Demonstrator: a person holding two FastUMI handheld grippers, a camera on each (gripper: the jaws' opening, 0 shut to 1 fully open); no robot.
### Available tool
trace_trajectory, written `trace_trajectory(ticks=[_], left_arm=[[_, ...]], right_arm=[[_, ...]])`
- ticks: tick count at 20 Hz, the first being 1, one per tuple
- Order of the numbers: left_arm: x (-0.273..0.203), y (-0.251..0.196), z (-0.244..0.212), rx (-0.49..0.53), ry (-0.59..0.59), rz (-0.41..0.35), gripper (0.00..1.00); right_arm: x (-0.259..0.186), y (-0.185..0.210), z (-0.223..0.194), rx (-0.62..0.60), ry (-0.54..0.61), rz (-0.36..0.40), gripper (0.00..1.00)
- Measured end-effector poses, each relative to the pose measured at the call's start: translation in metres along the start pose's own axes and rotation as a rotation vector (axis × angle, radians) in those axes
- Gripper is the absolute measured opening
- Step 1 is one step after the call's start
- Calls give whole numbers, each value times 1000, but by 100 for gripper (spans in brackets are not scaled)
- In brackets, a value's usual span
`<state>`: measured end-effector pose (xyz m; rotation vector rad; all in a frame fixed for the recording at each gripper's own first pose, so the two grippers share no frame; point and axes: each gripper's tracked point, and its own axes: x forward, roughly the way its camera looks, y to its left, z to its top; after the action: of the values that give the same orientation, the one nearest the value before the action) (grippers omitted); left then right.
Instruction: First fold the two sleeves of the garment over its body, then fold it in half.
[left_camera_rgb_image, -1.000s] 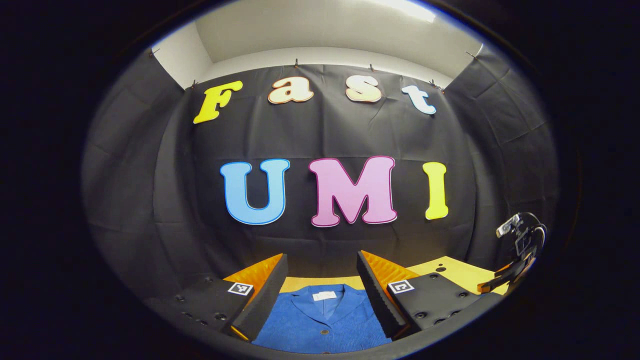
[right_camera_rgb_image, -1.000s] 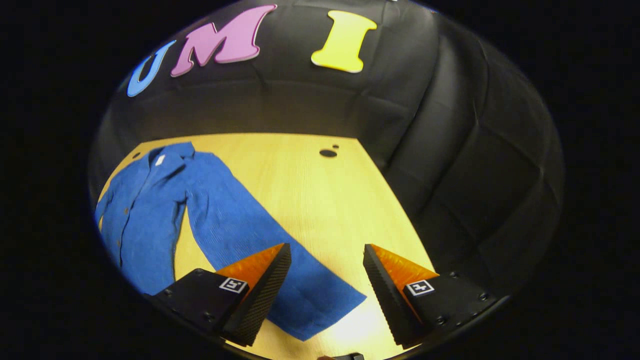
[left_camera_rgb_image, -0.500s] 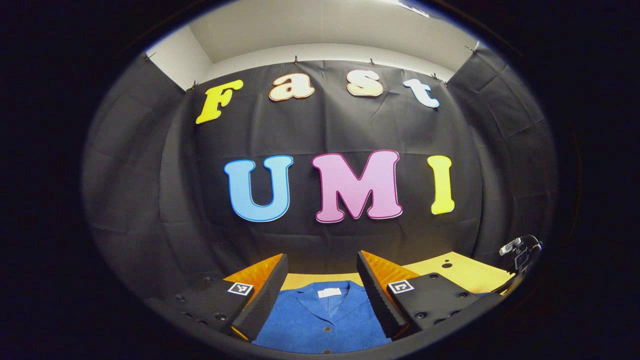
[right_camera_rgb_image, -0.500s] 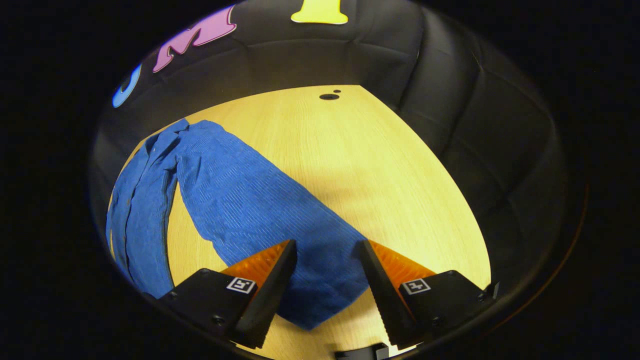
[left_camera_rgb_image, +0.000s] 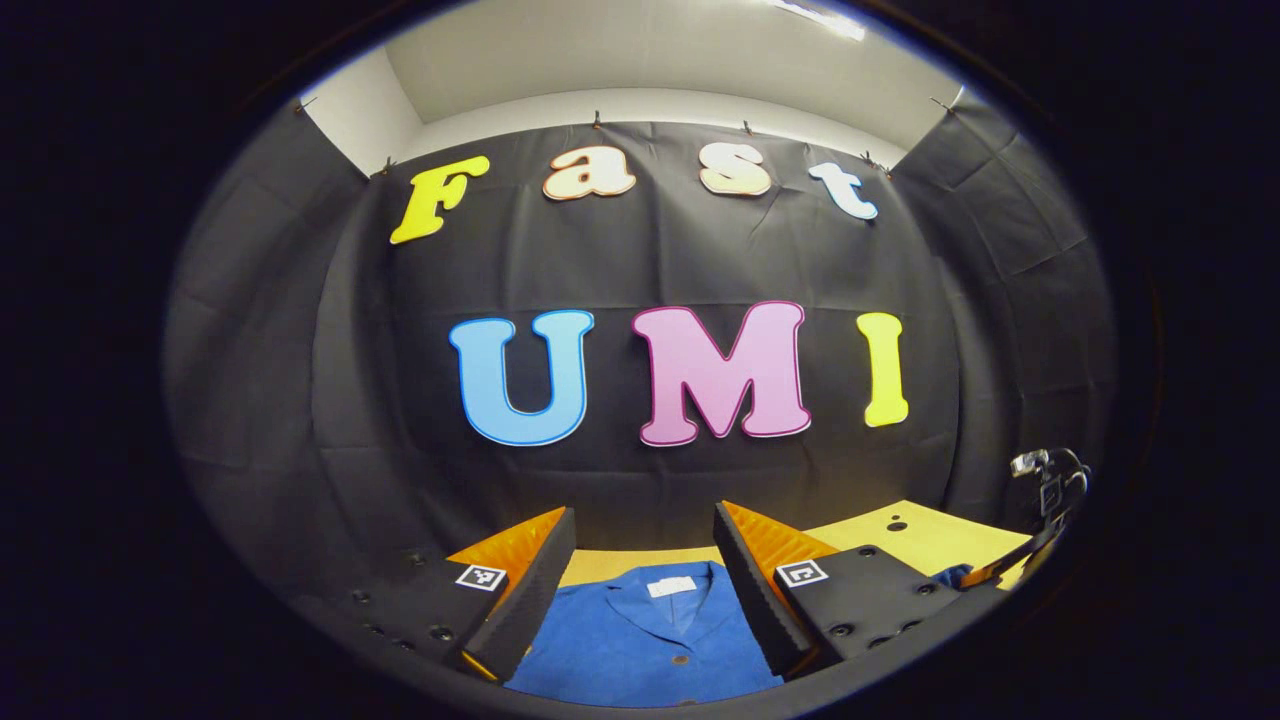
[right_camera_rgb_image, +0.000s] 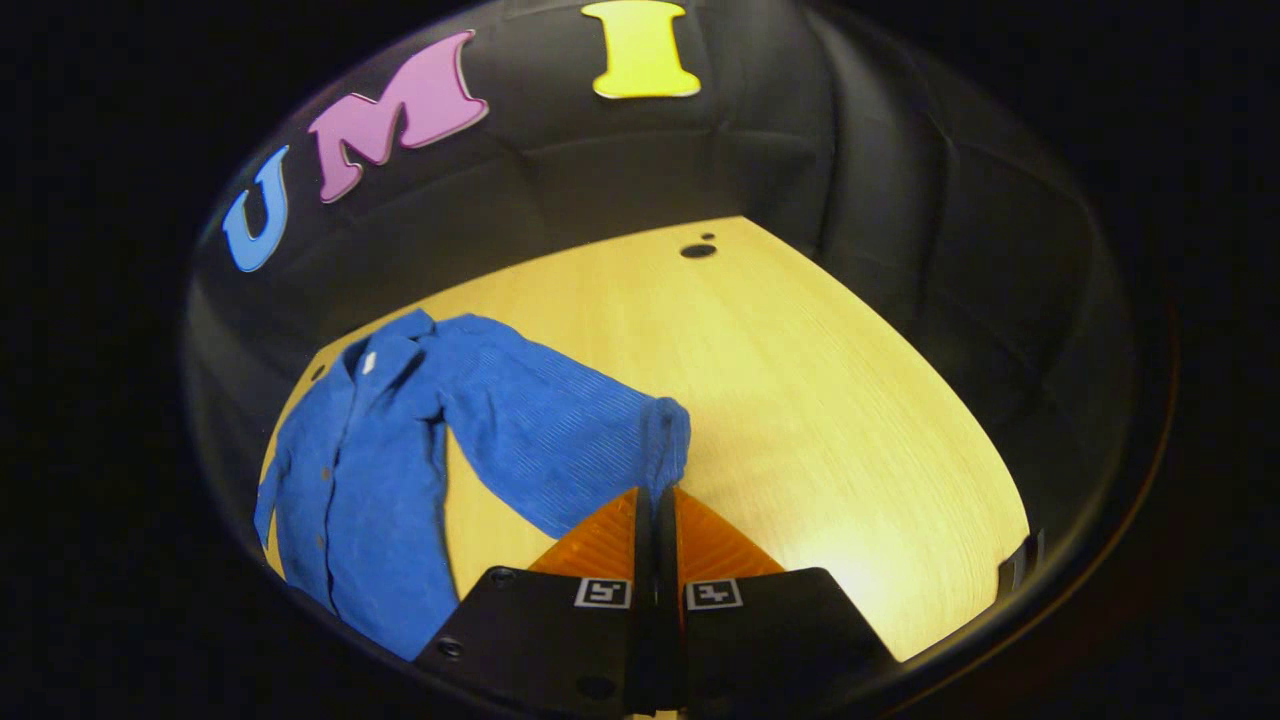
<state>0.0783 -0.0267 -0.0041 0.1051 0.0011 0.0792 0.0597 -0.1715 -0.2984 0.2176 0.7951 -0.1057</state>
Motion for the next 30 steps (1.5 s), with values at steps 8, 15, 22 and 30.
trace_trajectory(ticks=[8, 15, 22, 30], left_arm=[[-33, 104, -22, -32, 28, 95, 80], [-55, 175, -50, -78, 81, 187, 80], [-55, 207, -61, -75, 97, 169, 80], [-64, 264, -85, -83, 138, 190, 80]], right_arm=[[-18, 147, 65, -55, -144, 143, 5], [-27, 243, 77, -152, -207, 220, 5], [-28, 350, 88, -206, -243, 303, 5], [-7, 475, 59, -273, -191, 372, 5]])
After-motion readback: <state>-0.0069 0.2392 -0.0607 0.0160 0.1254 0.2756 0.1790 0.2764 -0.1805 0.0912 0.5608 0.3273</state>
